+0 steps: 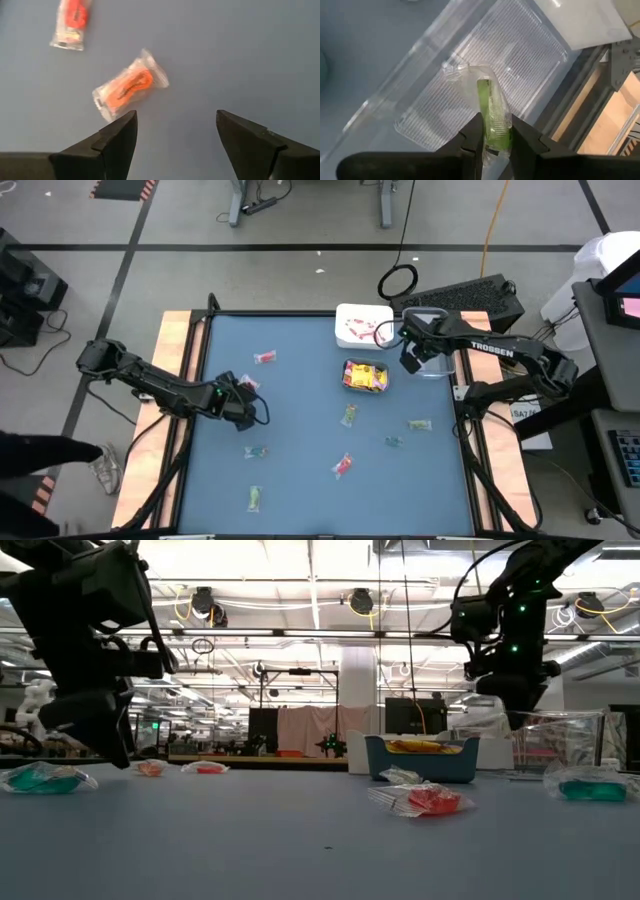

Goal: Sort candy
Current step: Put the center green candy into the transparent bin, then put the top left orange candy into the transparent bin

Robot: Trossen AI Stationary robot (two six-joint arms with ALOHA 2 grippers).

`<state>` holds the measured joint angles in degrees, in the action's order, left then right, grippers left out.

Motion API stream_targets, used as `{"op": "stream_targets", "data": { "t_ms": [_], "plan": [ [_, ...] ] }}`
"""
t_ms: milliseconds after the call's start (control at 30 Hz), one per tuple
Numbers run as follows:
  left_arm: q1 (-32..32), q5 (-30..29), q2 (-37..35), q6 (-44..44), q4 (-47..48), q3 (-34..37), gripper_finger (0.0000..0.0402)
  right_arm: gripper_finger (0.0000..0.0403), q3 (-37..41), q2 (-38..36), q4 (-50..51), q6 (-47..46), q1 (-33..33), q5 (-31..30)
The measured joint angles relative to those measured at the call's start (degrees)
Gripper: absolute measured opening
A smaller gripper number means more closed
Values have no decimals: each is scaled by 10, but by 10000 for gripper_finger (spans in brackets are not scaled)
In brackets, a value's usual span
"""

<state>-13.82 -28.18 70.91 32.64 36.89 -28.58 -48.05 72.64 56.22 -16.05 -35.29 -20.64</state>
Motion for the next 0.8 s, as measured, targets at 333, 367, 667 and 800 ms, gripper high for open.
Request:
{"op": "stream_targets", "data": {
  "t_ms": [333, 367, 667, 800],
  "plan": [
    [0, 57, 0, -19, -2, -7, 276, 71, 0, -37, 28, -18, 11, 22],
    [0, 61, 0, -19, -2, -7, 276, 78, 0, -44, 29, -19, 13, 28],
    [8, 71, -3, -50, 47, -29, 276, 177, 0, -134, 39, -49, 51, 32],
    [37, 70, -3, -99, 41, -49, 276, 196, 0, -180, 34, -81, 95, 31]
  ]
}}
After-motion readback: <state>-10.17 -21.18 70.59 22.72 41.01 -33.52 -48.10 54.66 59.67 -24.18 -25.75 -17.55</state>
